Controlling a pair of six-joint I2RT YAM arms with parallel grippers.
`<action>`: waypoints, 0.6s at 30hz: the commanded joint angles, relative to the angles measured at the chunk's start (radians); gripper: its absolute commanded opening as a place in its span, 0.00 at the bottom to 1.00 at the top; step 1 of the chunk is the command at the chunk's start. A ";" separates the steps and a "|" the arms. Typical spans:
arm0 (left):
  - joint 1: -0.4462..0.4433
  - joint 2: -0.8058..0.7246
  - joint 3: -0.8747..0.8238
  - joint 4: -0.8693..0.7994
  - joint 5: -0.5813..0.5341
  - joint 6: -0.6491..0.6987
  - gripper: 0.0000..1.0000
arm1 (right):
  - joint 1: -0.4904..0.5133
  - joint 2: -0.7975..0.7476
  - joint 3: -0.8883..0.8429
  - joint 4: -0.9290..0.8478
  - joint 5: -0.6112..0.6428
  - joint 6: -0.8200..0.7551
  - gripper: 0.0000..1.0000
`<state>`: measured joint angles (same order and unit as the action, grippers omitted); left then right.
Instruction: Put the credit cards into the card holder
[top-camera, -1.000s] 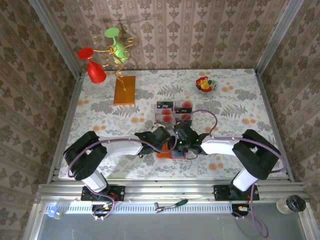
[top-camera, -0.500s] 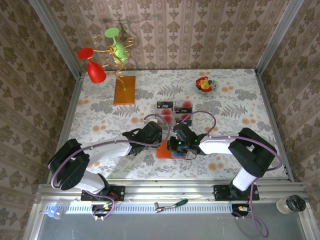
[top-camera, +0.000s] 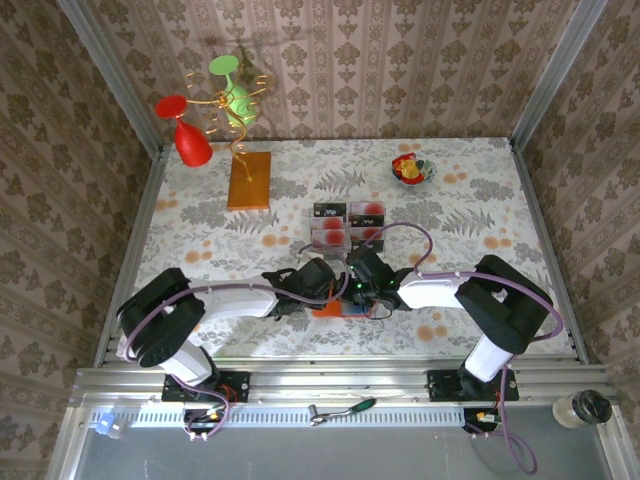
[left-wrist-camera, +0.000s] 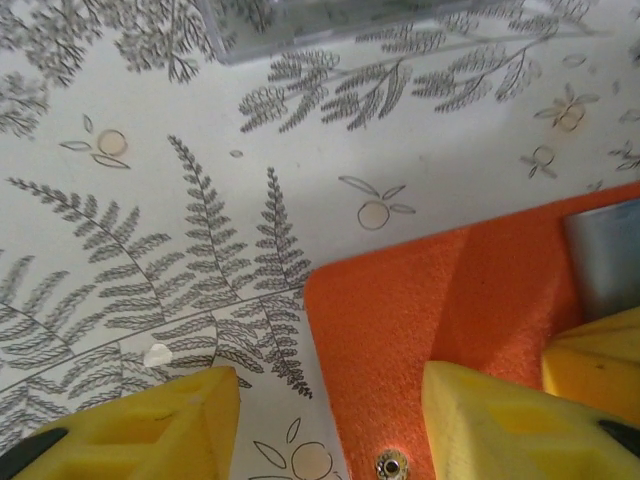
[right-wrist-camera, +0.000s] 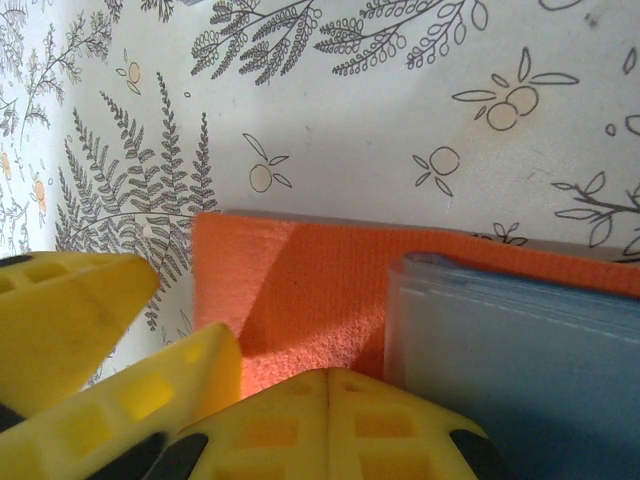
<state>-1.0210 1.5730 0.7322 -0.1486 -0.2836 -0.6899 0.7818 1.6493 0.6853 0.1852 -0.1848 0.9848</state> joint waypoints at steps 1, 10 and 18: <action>-0.010 0.031 -0.008 -0.001 -0.024 -0.030 0.50 | -0.009 -0.047 -0.014 -0.029 0.015 -0.005 0.00; -0.012 0.063 0.015 -0.018 -0.034 -0.016 0.48 | -0.097 -0.173 -0.019 -0.199 0.049 -0.113 0.00; -0.017 0.065 0.052 -0.050 -0.047 0.004 0.48 | -0.147 -0.160 -0.039 -0.228 0.027 -0.183 0.00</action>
<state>-1.0309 1.6089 0.7540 -0.1604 -0.3138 -0.6964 0.6380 1.4857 0.6605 -0.0021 -0.1638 0.8486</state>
